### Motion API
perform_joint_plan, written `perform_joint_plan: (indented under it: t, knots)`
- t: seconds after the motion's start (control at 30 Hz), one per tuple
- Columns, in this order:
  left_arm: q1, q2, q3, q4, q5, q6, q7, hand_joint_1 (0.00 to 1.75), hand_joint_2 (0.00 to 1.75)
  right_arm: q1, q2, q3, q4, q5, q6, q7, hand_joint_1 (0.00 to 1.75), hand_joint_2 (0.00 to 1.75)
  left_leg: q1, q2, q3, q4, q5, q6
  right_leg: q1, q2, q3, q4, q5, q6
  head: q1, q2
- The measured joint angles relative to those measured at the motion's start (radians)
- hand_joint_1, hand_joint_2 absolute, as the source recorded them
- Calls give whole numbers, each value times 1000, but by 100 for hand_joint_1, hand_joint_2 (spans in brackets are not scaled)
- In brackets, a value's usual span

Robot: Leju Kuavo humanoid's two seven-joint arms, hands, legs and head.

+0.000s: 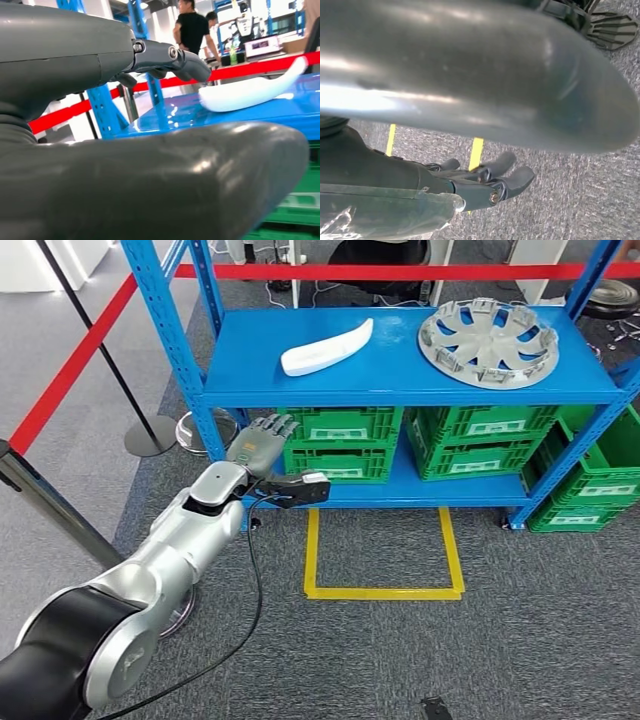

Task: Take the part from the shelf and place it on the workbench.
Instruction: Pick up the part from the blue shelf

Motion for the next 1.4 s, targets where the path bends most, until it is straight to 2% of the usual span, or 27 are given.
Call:
perform_joint_plan:
  t: [0.07, 0.17, 0.2, 0.23, 0.27, 0.33, 0.4, 0.47, 0.57, 0.6, 0.7, 0.73, 0.77, 0.8, 0.87, 0.9, 0.97, 1.07, 1.1, 1.13, 1.2, 1.23, 1.27, 1.3, 1.33, 1.37, 1.4]
  knots:
    - [-2, 0, 0, 0, 0, 0, 0, 0, 0, -1, 0, 0, 0, 0, 0, 0, 0, 0, 1, 0, 20, -3, -7, 12, 0, -4, -21, 59, -29, 4, 2, 0]
    - [-2, -2, 0, 1, 0, -1, 0, 0, 0, -1, 0, 0, 0, -1, 0, 0, 0, 0, -1, 0, 37, -3, -21, 21, 1, -7, -132, 245, -103, 7, 6, 0]
    - [0, -2, 0, 1, 0, -1, 0, 0, 0, 0, 0, 0, 0, -1, 0, 0, 0, 0, -2, -1, 42, -3, -27, 21, 1, -7, -164, 278, -107, 8, 6, 0]
    - [2, -2, 0, 1, 0, -1, 0, 0, 0, 0, 0, 0, 0, -1, 0, 0, 0, 0, -2, -2, 48, -2, -33, 19, 0, -7, -179, 277, -93, 9, 6, 0]
    - [3, -2, 0, 1, 0, -1, 0, 0, 0, 1, 0, 0, 0, 0, 0, 0, 0, 0, -1, -2, 57, -1, -40, 16, -1, -7, -174, 237, -56, 10, 6, 0]
    - [2, -2, 0, 2, 0, 0, 0, 0, 0, 1, 0, 0, 0, 0, 0, 0, 0, 0, 0, -3, 76, 1, -59, 7, -4, -8, -130, 105, 38, 15, 7, 0]
    - [-1, -1, 0, 2, 0, 0, 0, 0, 0, -1, 0, 0, 0, 1, 0, 0, 0, 0, -2, -2, 85, 4, -73, -3, -5, -8, -95, 8, 73, 7, 11, 0]
    - [-3, 0, 0, 3, 0, 0, 0, 0, 0, -1, 0, 0, 0, 1, 1, 0, 0, 0, -4, -2, 85, 7, -79, -8, -4, -6, -89, -9, 62, -8, 12, 0]
    - [-3, 1, 0, 3, 0, 0, 0, 0, 0, 1, 0, 0, 0, 2, 1, 0, 0, 0, -2, 0, 73, 41, -100, -22, -7, 0, -77, 0, 54, -20, 7, 0]
    - [-4, 1, 0, 3, 0, 0, 0, 0, 0, 1, 0, 0, 0, 2, 1, -1, 0, 0, -1, 1, 47, 88, -115, -28, -7, 2, -69, 0, 48, -24, 5, 0]
    - [1, 1, 0, 4, 0, 0, 0, 0, 0, 0, 0, 0, 0, 2, 1, -1, 0, 0, -2, 3, -83, 277, -169, -31, -3, 3, -45, 0, 26, -34, 1, 0]
    - [3, 1, 0, 5, 0, 0, 0, 0, 0, 1, 0, 0, 0, 2, 1, -1, 0, 0, -3, 3, -113, 302, -166, -26, -1, 4, -35, 0, 18, -35, 1, 0]
    - [5, 1, 0, 6, 0, 0, 0, 0, 0, 1, 0, 0, 0, 2, 0, -2, 0, 0, -5, 3, -124, 291, -142, -19, 1, 6, -24, 0, 10, -37, 0, 0]
    - [5, 1, 0, 6, 0, 0, 0, 0, 0, 1, 0, 0, 0, 2, 0, -2, 0, 0, -10, 3, -115, 245, -101, -11, 3, 8, -11, -1, 1, -37, 0, 0]
    - [1, 2, 0, 6, 0, 0, 0, 0, 0, 1, 1, 0, 1, 2, 0, -2, 0, 0, -24, 3, -72, 110, -1, 9, 3, 10, 11, -3, -16, -35, 1, 0]
    - [-2, 2, 0, 6, 0, 0, 0, 0, 0, 1, 2, 0, 1, 2, 1, -3, 0, 0, -31, 4, -51, 51, 27, 15, 3, 10, 18, -6, -24, -33, 0, 0]
    - [-9, 0, 0, 6, 0, 0, 0, 0, 0, 0, 3, 0, 2, 2, 1, -3, 0, 0, -39, 5, -29, -13, 44, 23, 4, 10, 28, -18, -29, -24, -2, 0]
    - [-8, -2, 0, 6, 0, 0, 2, 0, 0, 0, 3, 0, 2, 2, 1, -4, 0, 0, -32, 5, -1, -34, 35, 28, 8, 6, 40, -16, -35, -13, -4, 0]
    - [-8, -2, 0, 6, 0, 0, 3, 0, 0, 0, 3, 0, 2, 2, 1, -5, 0, 0, -30, 5, 10, -35, 30, 31, 9, 3, 19, 23, -42, -11, -2, 0]
    - [-6, -3, 0, 6, 0, 0, 3, 0, 0, 0, 3, 0, 2, 2, 0, -5, 0, 0, -29, 4, 19, -35, 23, 33, 10, 0, -19, 87, -54, -9, -1, 0]
    - [-1, -4, -1, 6, 0, 0, 3, 0, 0, 1, 2, 0, 2, 2, 0, -5, 0, 0, -29, 4, 34, -34, 6, 37, 10, -3, -118, 223, -93, -4, 1, 0]
    - [3, -4, -1, 6, 0, 0, 3, 0, 0, 3, 2, 0, 2, 2, 0, -5, 0, 0, -29, 3, 43, -33, -3, 36, 10, -3, -156, 256, -112, -1, 2, 0]
    - [6, -4, -1, 6, 0, 0, 3, 0, 0, 4, 1, 0, 2, 2, -1, -5, 0, 0, -29, 2, 53, -31, -12, 36, 10, -4, -177, 257, -116, 1, 3, 0]
    - [8, -4, -1, 6, 0, 0, 3, 0, 0, 5, 0, 0, 2, 2, -1, -5, 0, 0, -28, 2, 65, -29, -23, 35, 10, -5, -181, 226, -99, 3, 3, 0]
    - [8, -5, -1, 6, 0, 0, 3, 0, 0, 5, 0, 0, 2, 2, -1, -5, 0, 0, -28, 2, 79, -26, -36, 33, 9, -7, -167, 166, -54, 5, 3, 0]
    - [8, -5, -1, 6, 0, 0, 3, 0, 0, 5, 0, 0, 2, 2, -1, -5, 0, 0, -28, 2, 92, -22, -49, 30, 9, -9, -149, 94, 7, 6, 4, 0]
    - [7, -6, -1, 6, 0, 0, 3, 0, 0, 5, 0, 0, 2, 2, -1, -5, 0, 0, -29, 1, 102, -17, -62, 26, 9, -11, -132, 34, 56, 3, 6, 0]
